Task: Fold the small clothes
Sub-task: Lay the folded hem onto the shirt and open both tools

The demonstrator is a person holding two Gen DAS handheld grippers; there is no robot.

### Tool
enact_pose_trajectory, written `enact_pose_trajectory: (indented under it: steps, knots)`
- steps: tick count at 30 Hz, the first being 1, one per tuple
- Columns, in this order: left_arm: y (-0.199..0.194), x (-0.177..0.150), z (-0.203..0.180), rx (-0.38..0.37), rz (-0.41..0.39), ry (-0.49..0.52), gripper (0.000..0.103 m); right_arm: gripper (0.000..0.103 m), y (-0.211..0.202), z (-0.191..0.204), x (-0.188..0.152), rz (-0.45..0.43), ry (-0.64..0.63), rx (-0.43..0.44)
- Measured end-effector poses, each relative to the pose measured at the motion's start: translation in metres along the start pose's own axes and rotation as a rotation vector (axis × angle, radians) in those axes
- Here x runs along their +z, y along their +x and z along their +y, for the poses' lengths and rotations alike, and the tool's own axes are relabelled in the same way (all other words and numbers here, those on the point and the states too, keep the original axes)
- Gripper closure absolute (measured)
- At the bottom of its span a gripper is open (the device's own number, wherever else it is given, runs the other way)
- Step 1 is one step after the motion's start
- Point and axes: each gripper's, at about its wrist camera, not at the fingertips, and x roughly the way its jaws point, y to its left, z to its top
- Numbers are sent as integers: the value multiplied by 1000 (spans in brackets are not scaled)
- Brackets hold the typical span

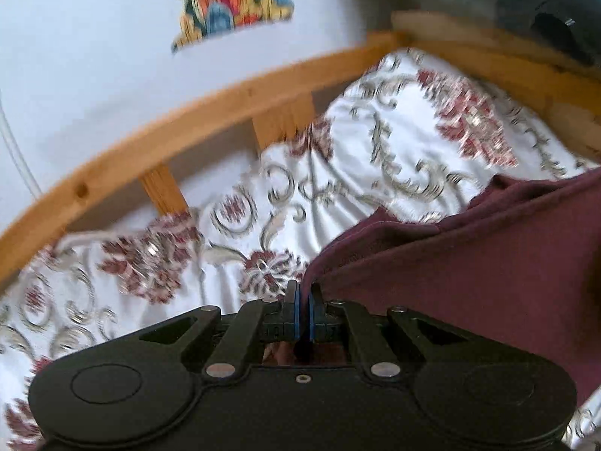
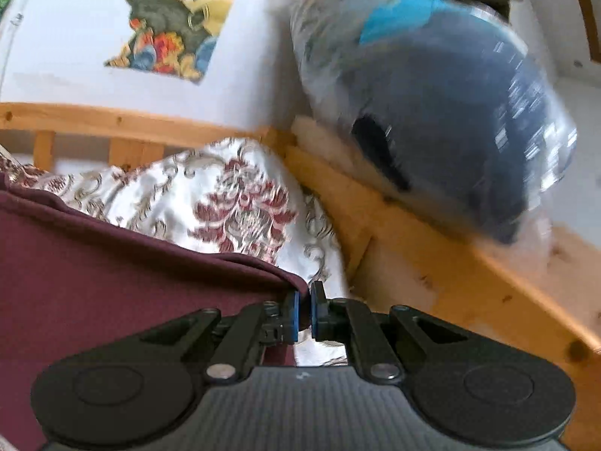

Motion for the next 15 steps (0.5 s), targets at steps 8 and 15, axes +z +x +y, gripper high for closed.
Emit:
enact_pose_trajectory:
  steps: [8,15]
  knots:
    - [66,-2,12,-82,127,-170,95,94,37,10,-18,40,37,-6]
    - [59,-5,30,-152,49,-261,38,82,50,8,-28,63,72,9]
